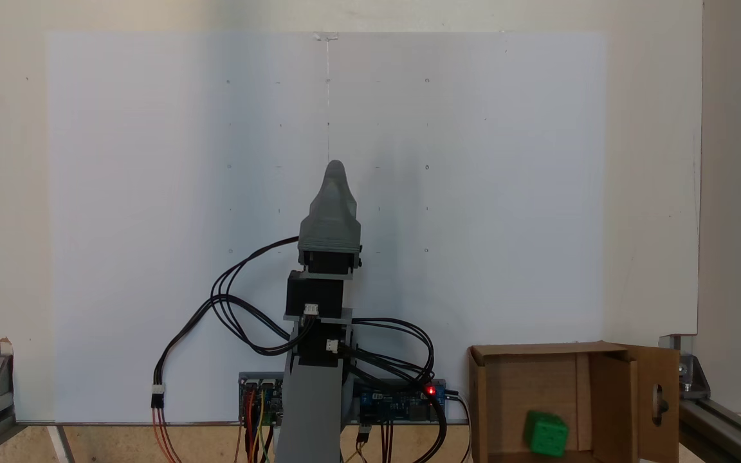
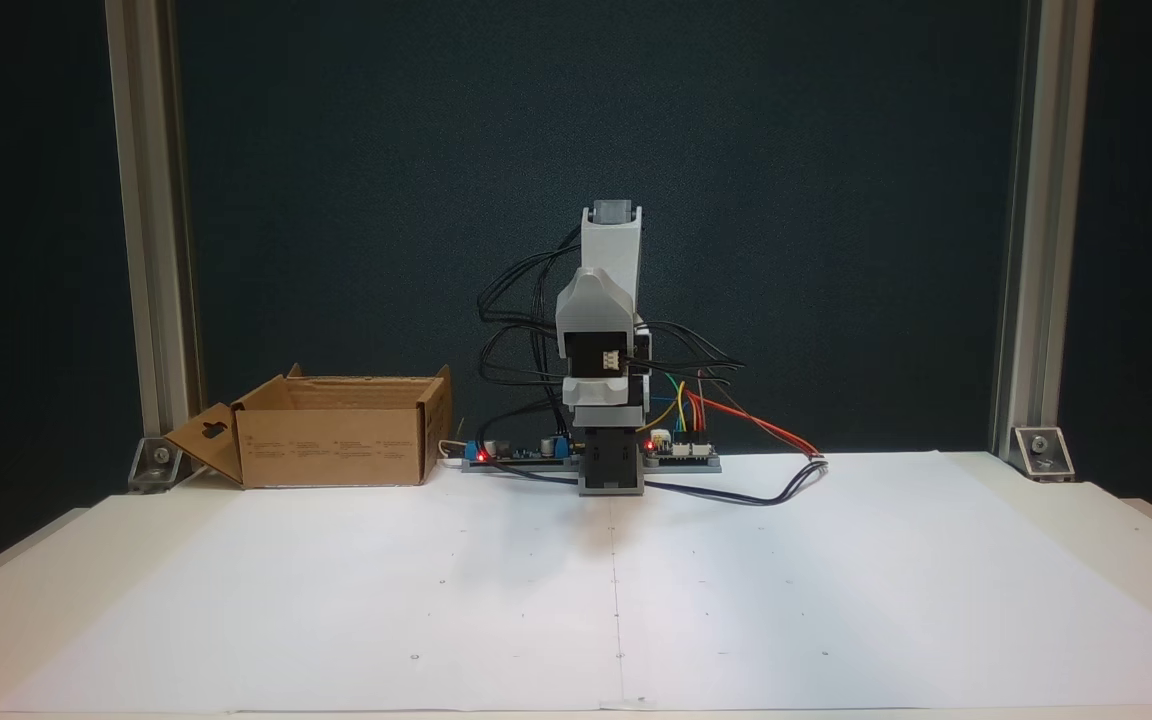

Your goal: Grasp a green dice and put it in the bin.

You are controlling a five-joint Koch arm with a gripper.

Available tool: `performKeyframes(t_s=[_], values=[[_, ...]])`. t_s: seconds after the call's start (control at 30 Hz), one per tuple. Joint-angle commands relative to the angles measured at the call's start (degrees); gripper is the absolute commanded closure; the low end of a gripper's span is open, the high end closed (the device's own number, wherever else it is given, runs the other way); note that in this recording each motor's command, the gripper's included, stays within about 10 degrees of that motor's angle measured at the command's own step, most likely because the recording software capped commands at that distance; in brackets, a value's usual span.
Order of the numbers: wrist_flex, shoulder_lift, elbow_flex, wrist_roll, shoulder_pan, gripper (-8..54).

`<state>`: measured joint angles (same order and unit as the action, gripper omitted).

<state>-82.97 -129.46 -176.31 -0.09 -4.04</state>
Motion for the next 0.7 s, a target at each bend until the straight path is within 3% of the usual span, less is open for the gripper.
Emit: performKeyframes(t_s=[0.0,0.67], values=[[-3.52,-6.06,-2.72,1.93,0.0,1.8],[-3.25,-6.06,-2.72,1.93,0.26,1.1]])
